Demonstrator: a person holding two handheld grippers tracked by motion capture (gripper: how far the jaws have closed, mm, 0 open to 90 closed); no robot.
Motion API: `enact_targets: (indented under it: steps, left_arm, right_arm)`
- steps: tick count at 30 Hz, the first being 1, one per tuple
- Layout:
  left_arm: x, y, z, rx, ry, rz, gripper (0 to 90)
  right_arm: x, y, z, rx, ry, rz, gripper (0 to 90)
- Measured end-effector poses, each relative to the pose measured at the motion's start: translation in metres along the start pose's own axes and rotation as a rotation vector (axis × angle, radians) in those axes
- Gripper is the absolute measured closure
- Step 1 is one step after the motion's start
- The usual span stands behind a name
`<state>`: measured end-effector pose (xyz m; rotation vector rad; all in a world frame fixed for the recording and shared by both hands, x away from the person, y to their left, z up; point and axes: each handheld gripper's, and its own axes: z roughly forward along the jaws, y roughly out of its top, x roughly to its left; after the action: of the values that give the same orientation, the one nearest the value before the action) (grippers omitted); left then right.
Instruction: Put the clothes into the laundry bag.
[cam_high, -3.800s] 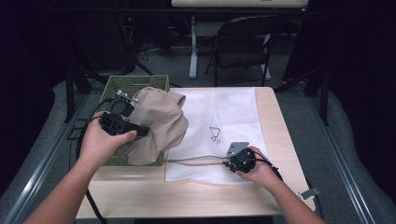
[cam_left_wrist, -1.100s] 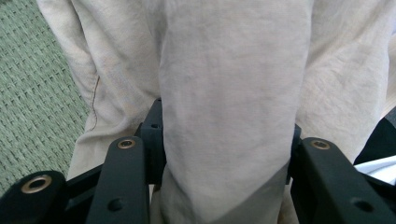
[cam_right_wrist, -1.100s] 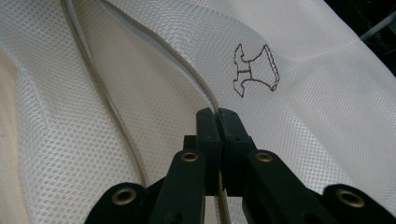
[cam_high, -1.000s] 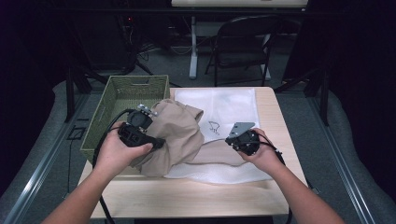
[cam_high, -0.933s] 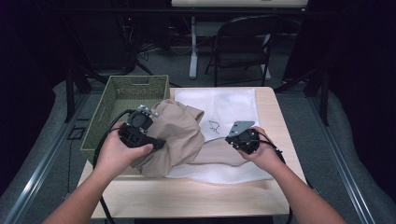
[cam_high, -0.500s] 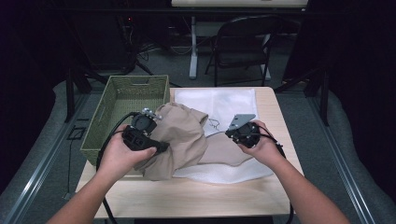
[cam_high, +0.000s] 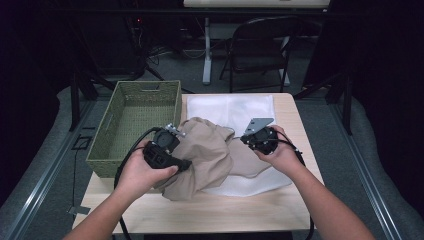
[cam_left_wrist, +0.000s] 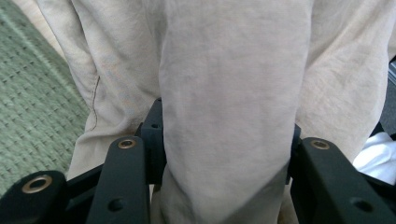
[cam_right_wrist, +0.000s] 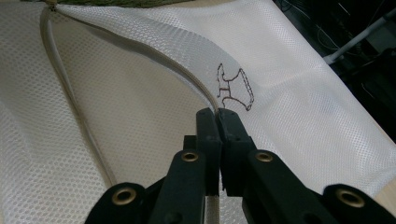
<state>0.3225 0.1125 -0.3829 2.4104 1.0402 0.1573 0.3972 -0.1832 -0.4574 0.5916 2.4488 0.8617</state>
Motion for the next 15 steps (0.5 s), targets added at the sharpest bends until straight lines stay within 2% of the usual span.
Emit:
enact_targets:
  steps: [5,15]
  left_arm:
    - [-0.011,-0.004,0.007,0.001,-0.014,0.017,54.2]
    - [-0.020,-0.013,0.017,0.013,-0.037,0.036,54.3]
  right_arm:
    - [0.000,0.000,0.001,-0.003,-0.001,0.004,88.1]
    - [-0.001,0.001,0.001,0.000,0.002,0.000,88.1]
